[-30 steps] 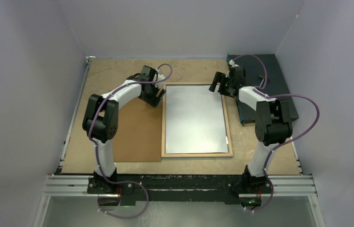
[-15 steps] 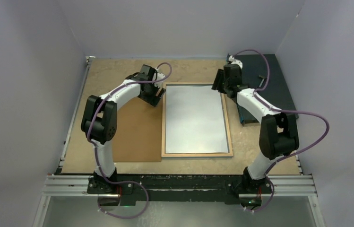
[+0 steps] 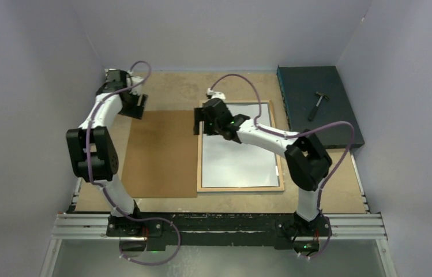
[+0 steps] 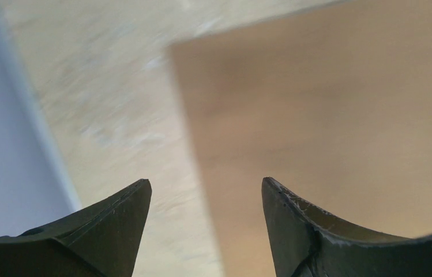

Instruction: Put the photo into the frame

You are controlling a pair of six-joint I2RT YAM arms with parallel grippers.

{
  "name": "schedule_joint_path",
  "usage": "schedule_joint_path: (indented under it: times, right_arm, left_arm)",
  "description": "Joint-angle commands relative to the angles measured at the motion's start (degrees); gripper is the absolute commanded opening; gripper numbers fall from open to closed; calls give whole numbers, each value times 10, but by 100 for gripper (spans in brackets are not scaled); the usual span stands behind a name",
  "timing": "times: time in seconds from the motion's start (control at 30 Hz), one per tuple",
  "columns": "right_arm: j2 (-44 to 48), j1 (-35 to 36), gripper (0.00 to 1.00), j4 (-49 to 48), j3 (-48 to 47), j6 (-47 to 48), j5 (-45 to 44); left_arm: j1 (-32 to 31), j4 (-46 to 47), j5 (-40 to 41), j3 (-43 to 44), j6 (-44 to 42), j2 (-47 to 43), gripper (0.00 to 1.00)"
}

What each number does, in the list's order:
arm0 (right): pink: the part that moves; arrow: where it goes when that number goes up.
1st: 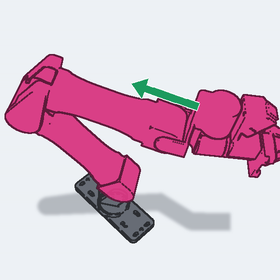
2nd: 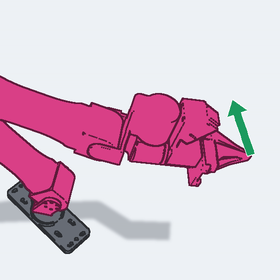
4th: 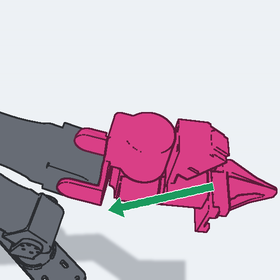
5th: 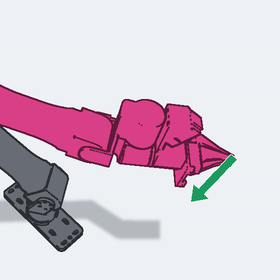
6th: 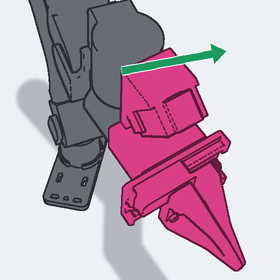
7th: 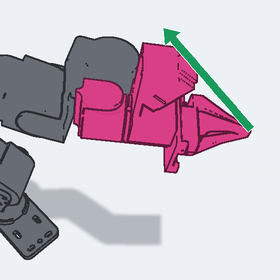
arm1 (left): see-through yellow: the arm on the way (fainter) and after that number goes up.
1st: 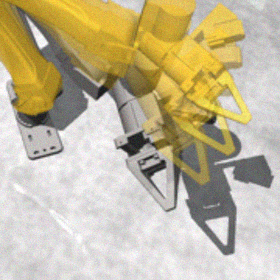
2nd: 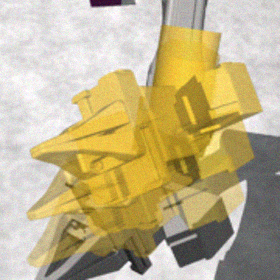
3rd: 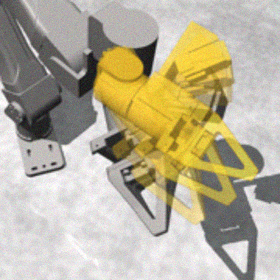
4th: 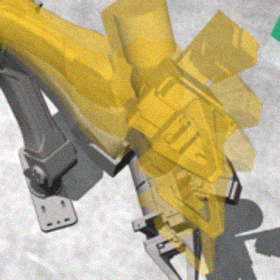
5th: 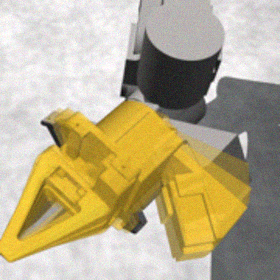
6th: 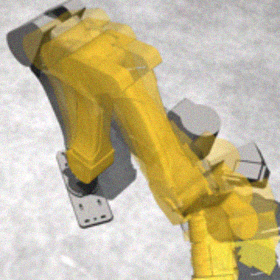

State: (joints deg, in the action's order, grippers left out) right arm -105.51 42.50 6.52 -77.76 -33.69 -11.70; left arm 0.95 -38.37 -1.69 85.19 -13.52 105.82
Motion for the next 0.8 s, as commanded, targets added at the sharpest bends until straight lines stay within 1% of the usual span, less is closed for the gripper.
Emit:
schedule_joint_path:
  times: [0.0, 0.1, 0.2, 0.33, 0.53, 0.77]
  right_arm:
    - [-58, 77, 90, 28, -73, -53, -36]
    - [-110, 119, 90, 55, -123, -58, -43]
    - [-150, 140, 89, 95, -167, -64, -54]
    - [-172, 147, 89, 123, -181, -72, -62]
    - [-192, 153, 90, 178, -202, -81, -100]
    - [-204, 159, 91, 202, -200, -86, -115]
  left_arm:
    - [94, -8, 35, -52, -88, -59, 67]
    - [143, -5, 21, -92, -111, -77, 64]
    - [165, 3, 7, -137, -125, -98, 63]
    - [169, 12, 1, -171, -131, -123, 64]
    - [171, 10, -13, -183, -136, -142, 67]
    - [171, 34, -7, -212, -146, -149, 68]
